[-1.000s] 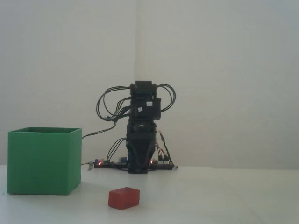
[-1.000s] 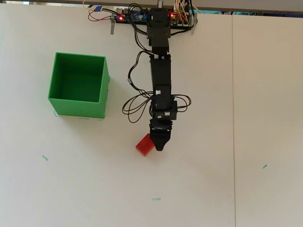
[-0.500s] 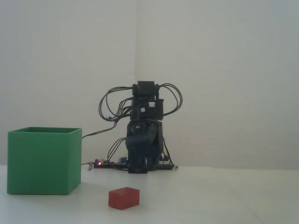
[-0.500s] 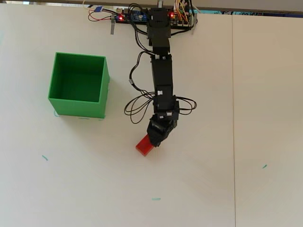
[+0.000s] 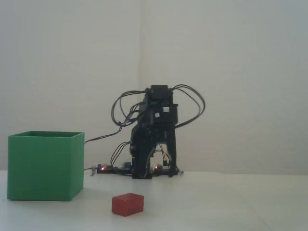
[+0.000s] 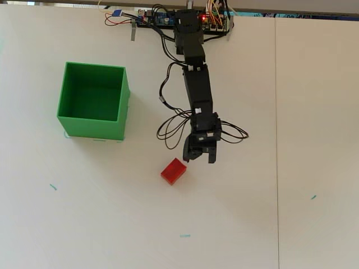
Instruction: Grasp a red block and put it in the green bin.
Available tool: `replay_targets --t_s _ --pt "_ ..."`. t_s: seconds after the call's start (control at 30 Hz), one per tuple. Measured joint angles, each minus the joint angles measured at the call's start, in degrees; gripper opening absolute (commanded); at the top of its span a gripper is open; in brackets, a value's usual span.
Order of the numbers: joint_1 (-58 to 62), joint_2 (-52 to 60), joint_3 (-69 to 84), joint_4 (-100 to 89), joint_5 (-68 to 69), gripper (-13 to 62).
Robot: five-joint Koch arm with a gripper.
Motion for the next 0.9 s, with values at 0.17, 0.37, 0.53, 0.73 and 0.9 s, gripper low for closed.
replay_targets --t_s 0.17,0.37,0.53,0.73,0.9 --pt "-0.26 0.00 0.00 0.18 7.65 34.2" --pt "-0.79 0.00 0.00 0.18 11.34 33.7" --pt "-0.44 -0.62 0.00 0.18 11.34 33.5" --pt "4.92 -3.78 -0.09 0.18 11.34 33.5" --pt "7.47 -5.27 -0.09 0.18 11.25 33.2"
